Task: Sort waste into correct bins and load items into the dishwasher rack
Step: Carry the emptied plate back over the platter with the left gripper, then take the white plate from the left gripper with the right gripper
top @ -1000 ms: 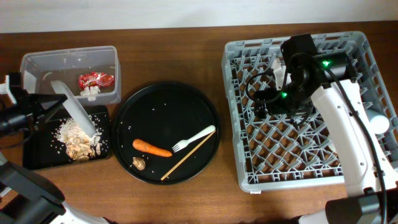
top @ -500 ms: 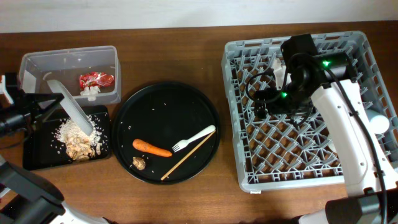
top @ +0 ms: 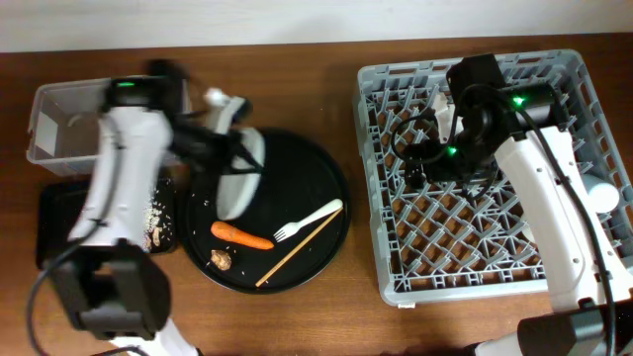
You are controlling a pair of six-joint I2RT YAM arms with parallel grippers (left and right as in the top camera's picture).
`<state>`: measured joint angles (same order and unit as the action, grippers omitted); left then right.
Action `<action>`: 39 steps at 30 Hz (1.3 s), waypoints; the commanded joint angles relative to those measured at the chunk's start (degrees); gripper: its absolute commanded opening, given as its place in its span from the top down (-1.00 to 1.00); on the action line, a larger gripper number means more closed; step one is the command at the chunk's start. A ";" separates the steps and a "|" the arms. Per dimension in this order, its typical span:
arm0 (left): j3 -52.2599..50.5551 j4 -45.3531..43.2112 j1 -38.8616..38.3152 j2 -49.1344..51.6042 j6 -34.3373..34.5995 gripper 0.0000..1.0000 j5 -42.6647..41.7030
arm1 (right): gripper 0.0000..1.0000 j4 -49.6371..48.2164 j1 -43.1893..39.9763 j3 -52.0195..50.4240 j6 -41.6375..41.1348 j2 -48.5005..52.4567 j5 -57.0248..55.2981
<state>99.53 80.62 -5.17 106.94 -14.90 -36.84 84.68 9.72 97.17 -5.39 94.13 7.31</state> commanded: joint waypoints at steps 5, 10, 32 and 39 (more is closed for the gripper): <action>-10.32 -14.99 -23.15 -1.70 24.76 1.00 26.36 | -0.99 0.63 -0.42 -0.20 0.07 0.09 -0.48; -15.80 -20.83 -27.74 -1.68 25.83 0.85 26.36 | -0.98 0.70 -0.42 -0.20 0.07 0.09 -0.48; -11.52 -1.86 16.26 -26.16 25.75 -0.49 29.18 | -0.99 -9.60 25.07 -0.26 -24.83 9.01 -4.20; -11.52 -1.46 16.26 -26.16 25.75 -0.52 29.18 | -0.64 -16.20 25.90 -0.26 -28.94 23.47 -3.28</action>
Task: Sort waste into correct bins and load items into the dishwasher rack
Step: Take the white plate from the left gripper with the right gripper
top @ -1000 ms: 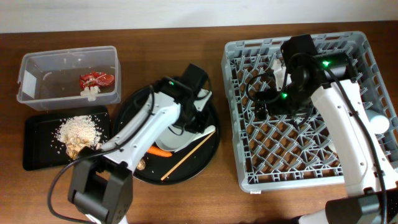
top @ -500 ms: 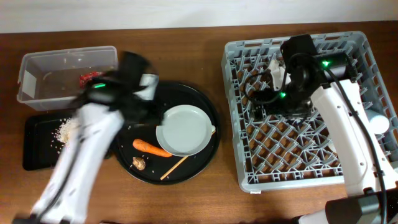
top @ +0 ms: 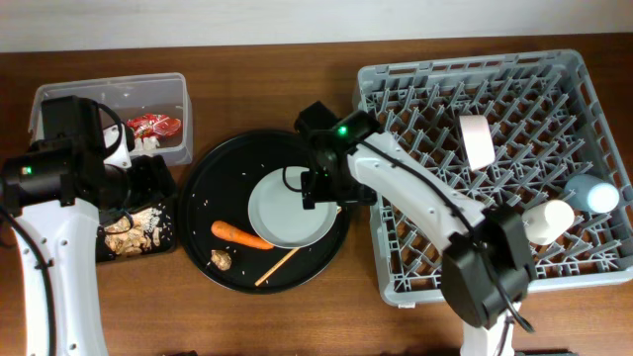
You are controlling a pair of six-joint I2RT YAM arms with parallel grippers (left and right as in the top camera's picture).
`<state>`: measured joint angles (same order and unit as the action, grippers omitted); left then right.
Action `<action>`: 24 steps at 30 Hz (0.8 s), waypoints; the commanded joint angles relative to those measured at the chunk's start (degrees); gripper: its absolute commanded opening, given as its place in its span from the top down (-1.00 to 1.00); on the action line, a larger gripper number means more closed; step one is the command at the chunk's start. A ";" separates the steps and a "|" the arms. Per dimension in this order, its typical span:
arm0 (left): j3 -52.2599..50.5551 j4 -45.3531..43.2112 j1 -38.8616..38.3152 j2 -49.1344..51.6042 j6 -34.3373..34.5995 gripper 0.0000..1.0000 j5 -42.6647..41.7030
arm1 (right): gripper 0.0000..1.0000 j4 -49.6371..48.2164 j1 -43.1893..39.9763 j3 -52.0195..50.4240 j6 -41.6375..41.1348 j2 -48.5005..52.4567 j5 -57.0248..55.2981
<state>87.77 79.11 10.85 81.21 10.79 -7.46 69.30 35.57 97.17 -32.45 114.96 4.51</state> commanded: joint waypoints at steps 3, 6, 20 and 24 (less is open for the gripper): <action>0.24 0.04 0.24 -0.44 0.09 -0.52 -0.20 | -0.57 -1.22 0.04 -0.26 -4.74 6.34 -0.48; 0.24 0.07 0.24 -0.44 0.07 -0.53 -0.20 | -0.37 -1.75 0.04 -0.26 -7.28 9.16 -0.48; 0.24 0.07 0.24 -0.44 0.07 -0.53 -0.20 | 0.65 -7.34 0.74 -6.10 -9.64 9.03 0.39; 0.24 0.09 0.24 -0.44 0.07 -0.53 -0.20 | 0.92 -7.34 0.39 -4.94 -9.60 7.06 -0.26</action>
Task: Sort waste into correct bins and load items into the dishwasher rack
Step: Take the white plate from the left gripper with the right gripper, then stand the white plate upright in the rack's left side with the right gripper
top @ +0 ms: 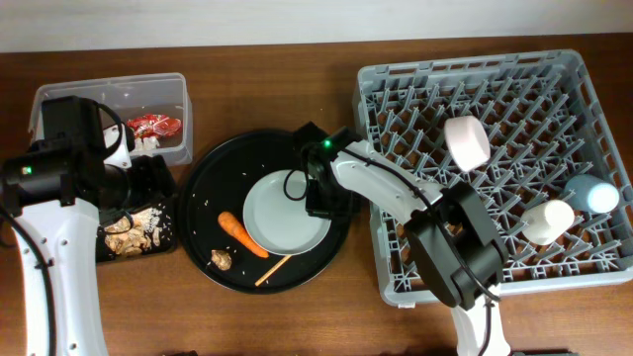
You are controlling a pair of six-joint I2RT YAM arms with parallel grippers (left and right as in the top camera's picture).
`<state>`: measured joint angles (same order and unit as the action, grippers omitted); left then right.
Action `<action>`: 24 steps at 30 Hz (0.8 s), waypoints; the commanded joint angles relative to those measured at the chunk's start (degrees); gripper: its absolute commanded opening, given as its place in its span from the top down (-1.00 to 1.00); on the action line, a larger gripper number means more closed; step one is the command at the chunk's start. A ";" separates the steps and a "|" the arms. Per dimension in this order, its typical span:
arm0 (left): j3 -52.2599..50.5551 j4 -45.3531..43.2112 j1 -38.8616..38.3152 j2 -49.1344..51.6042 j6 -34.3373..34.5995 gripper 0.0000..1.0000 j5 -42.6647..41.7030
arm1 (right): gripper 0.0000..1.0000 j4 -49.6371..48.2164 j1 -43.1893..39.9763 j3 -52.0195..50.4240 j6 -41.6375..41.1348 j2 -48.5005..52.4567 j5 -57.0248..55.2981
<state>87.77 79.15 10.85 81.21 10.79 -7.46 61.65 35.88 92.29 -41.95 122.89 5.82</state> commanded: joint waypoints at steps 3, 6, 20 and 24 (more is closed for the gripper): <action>0.24 0.07 0.24 -0.44 0.07 -0.53 -0.20 | 0.92 1.81 -1.66 3.72 1.64 -4.72 -2.43; 0.24 0.00 0.24 -0.44 0.07 -0.53 -0.17 | 0.92 5.09 -4.79 7.41 4.94 -12.11 -6.71; 0.24 0.00 0.24 -0.44 0.07 -0.54 -0.20 | 0.92 4.79 -15.85 8.37 18.91 -26.80 -74.88; 0.24 -0.04 0.24 -0.44 0.07 -0.54 -0.20 | 0.92 5.55 -15.89 8.31 17.57 -21.90 -70.47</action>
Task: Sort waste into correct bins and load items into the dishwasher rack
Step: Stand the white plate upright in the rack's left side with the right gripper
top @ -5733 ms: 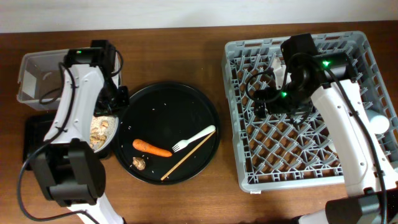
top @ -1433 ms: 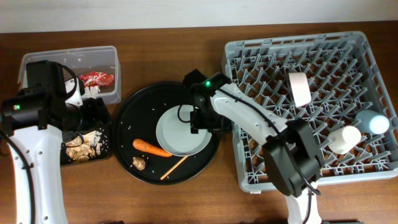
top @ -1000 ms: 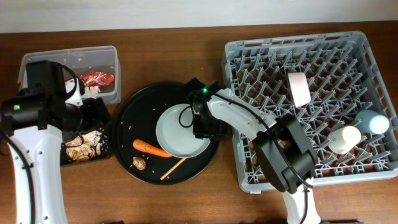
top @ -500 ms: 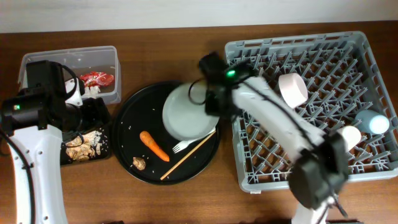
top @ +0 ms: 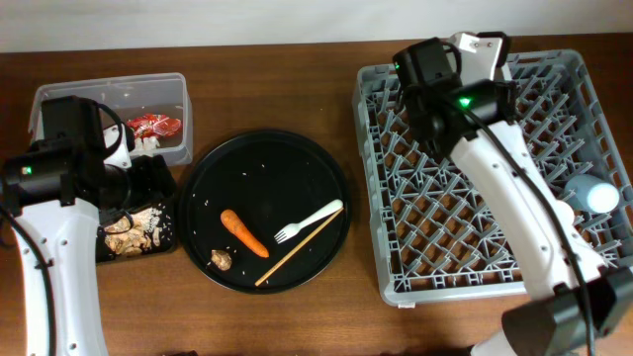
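Note:
A black round tray [top: 267, 158] holds a carrot [top: 243, 232], a white fork [top: 309, 220], a wooden chopstick [top: 297, 252] and a small brown scrap [top: 221, 258]. No plate shows. My right gripper [top: 482, 44] is over the far left corner of the grey dishwasher rack [top: 475, 267]; its jaws are hidden by the arm. My left gripper [top: 138, 183] hangs over the black bin [top: 129, 232] of food scraps, its jaws too dark to read. A pale cup [top: 599, 195] stands at the rack's right side.
A clear bin [top: 109, 99] at the far left holds a red wrapper [top: 153, 126]. The black bin lies just in front of it, touching the tray's left edge. The rack fills the right half of the brown table.
The white plate is gone from the tray, and the fork shows where it lay. My right arm has moved from the tray to the rack's far left corner. The left arm has not moved.
At first my left arm was at a plate on the tray and my right arm was over the rack. Then the left arm stood by the bins and the right gripper was at the plate. Now the plate is out of sight.

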You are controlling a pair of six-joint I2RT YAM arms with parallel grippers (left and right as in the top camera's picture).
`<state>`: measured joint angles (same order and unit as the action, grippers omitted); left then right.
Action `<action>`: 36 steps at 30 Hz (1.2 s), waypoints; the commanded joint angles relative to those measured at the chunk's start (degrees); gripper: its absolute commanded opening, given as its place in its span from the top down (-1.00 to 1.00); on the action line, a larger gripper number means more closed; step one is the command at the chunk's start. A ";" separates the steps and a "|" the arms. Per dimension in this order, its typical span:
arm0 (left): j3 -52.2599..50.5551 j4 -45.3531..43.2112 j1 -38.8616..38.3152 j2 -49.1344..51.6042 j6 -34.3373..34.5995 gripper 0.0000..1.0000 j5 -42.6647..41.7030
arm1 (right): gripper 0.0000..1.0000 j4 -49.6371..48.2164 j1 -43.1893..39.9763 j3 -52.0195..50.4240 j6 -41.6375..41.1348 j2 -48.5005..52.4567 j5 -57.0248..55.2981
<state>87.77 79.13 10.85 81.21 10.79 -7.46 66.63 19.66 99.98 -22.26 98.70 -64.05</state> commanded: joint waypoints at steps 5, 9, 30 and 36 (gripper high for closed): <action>0.24 0.00 0.24 -0.44 0.07 -0.54 -0.20 | 0.92 0.42 2.47 0.52 -2.84 7.76 2.64; 0.24 0.00 0.24 -0.44 0.07 -0.54 -0.20 | 0.92 0.00 2.84 0.52 -4.48 8.11 5.99; 0.24 0.00 0.24 -0.44 0.07 -0.54 -0.20 | -0.07 10.29 16.11 0.33 -8.70 11.28 30.99; 0.24 0.04 0.24 -0.44 0.07 -0.54 -0.20 | -0.29 13.94 15.93 4.37 -8.74 7.72 32.17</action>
<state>87.77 79.11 10.85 81.21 10.76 -7.44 79.79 36.03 100.40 -30.65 109.62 -32.75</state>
